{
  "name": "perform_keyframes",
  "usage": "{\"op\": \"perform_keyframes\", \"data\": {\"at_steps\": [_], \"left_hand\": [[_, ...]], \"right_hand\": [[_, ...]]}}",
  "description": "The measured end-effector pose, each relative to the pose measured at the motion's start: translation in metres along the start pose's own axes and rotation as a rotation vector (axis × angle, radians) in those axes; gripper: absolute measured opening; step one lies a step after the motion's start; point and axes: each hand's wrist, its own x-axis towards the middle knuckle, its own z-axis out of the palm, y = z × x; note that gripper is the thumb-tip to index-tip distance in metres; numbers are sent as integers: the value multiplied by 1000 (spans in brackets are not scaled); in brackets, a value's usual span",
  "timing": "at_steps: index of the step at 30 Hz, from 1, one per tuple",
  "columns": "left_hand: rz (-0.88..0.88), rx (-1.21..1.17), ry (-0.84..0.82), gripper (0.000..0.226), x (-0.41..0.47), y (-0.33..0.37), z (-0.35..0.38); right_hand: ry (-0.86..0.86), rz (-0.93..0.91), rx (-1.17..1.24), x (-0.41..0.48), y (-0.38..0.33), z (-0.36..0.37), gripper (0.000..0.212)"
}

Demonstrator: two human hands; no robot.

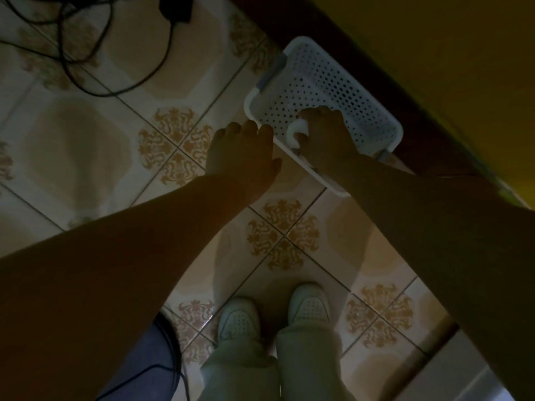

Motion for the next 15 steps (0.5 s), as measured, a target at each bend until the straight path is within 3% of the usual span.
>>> {"op": "perform_keyframes", "data": {"at_steps": [7, 15], "left_hand": [[-1, -30, 30, 45, -29, 10, -50], [-40, -3, 151, 51, -86, 21, -186]], "right_hand": [[45, -108, -148, -22, -23, -62, 44], [202, -209, -230, -69, -80, -220, 38]]}}
